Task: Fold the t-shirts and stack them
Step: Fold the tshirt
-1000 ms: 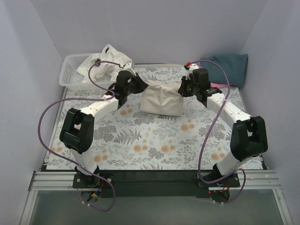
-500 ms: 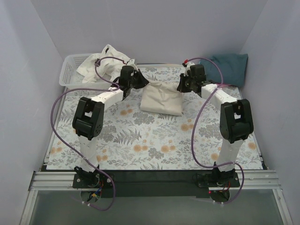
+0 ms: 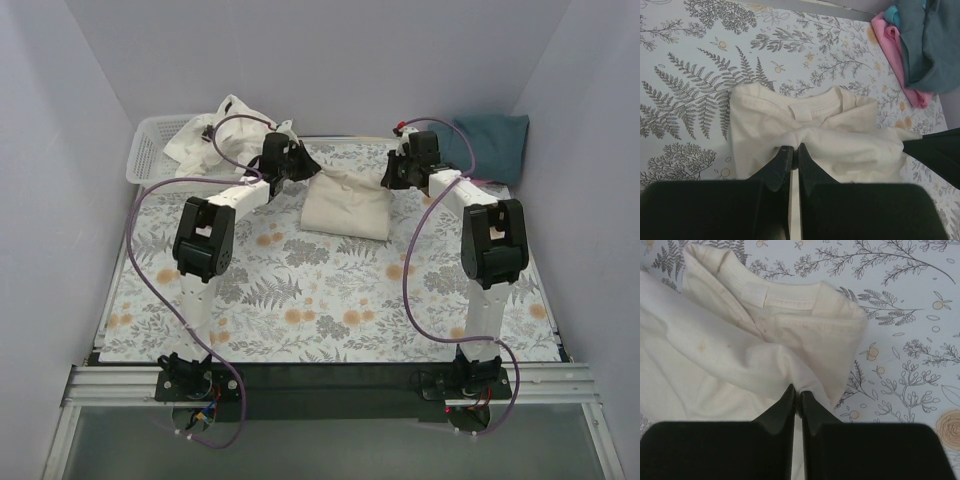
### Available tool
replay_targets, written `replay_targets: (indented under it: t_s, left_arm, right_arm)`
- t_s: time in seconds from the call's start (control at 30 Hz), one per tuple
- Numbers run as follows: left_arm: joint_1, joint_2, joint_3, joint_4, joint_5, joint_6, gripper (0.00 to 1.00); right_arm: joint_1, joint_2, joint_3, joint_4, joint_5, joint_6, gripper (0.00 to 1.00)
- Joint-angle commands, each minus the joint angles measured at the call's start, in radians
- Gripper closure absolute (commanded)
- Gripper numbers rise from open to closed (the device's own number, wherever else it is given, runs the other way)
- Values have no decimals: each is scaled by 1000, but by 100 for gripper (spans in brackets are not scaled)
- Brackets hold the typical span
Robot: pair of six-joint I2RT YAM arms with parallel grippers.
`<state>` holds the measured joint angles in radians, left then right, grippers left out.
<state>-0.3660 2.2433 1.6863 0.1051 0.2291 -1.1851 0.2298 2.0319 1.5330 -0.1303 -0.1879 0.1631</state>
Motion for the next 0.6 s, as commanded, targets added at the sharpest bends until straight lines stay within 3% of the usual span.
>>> replay_targets:
  t_s: [0.0,0.07,0.1,0.17,0.2,0.27,0.3,0.33,0.57]
  left_arm:
    - [16,28,87,5,9,18,100]
    - [16,53,105,21,3,16,100]
    - [15,59,114,25,-13,16,93]
    - [16,71,144,36,-28,15,59]
    - [16,72,153,39,-36,15,51]
    - [16,52,167,38,-59,16,34]
    - [16,38,165,39,-69,18,30]
    - [16,7,156,42,-86,24,24]
    - [4,-168,0,103,-76,42,23]
  right_arm:
    - [-18,48,88,9,-15,-13,99]
    - [-21,66,130,9,-18,-14,99]
    - [-23,80,142,9,-18,-14,86]
    - [-24,86,182,9,-27,-16,62]
    - [-26,82,193,11,-27,-16,45]
    - [-26,64,203,9,-25,-17,35]
    - [-26,35,200,8,-25,-19,12]
    - [-26,15,187,11,-16,-22,3]
    - [-26,-183,15,32,-5,-24,2]
